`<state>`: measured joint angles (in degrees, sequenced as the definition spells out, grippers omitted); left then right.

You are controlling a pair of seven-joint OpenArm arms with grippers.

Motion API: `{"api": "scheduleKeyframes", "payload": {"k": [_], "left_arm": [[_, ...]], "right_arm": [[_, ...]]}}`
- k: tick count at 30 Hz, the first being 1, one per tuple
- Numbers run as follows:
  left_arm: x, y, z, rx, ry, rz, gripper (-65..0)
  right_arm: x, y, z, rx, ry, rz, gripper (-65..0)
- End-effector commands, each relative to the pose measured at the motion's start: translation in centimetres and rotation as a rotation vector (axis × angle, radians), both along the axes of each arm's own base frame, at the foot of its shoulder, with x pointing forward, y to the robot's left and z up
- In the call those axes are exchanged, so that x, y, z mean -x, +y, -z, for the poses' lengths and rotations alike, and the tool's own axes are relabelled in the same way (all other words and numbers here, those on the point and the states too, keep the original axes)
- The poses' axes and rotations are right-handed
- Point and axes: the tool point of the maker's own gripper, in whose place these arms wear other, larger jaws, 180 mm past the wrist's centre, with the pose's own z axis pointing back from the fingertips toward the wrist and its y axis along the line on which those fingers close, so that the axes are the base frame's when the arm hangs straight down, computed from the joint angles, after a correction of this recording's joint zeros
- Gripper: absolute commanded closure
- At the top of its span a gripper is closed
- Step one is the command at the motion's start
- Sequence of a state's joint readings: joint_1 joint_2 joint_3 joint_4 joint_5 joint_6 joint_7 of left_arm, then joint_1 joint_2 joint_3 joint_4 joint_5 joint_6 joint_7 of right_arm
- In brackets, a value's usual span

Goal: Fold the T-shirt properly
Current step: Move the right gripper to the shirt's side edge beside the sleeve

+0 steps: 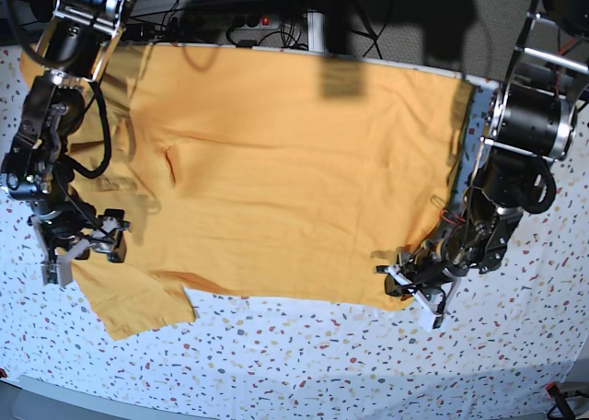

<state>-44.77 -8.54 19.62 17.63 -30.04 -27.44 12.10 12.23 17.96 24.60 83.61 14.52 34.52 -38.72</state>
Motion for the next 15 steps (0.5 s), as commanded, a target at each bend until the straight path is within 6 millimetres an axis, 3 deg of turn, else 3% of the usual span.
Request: {"api": "scheduleKeyframes", "payload": {"k": [1,5,10,15], "left_arm": [[-2.0,-0.2,-2.9,0.026,-0.077,-0.006,0.0],[-2.0,-0.3,-2.9,0.028,-0.077,-0.005,0.0],[-2.0,-0.2,-2.9,0.027,-0.076,-0.006,0.0],[-1.8,-0.3,-2.7,0.027,-0.072,-0.005,0.0]], "right_arm": [[-1.0,-1.7,-2.8,0.043,-0.077,0.025,-39.0],[-1.3,-6.4,-3.5,0.098,-0.053,0.107,-39.0],[-3.2,-12.0,-2.0,0.009,0.028,0.218,-39.0],[-4.6,-14.7,0.8,-0.112,0.124,0.3,-39.0]]}}
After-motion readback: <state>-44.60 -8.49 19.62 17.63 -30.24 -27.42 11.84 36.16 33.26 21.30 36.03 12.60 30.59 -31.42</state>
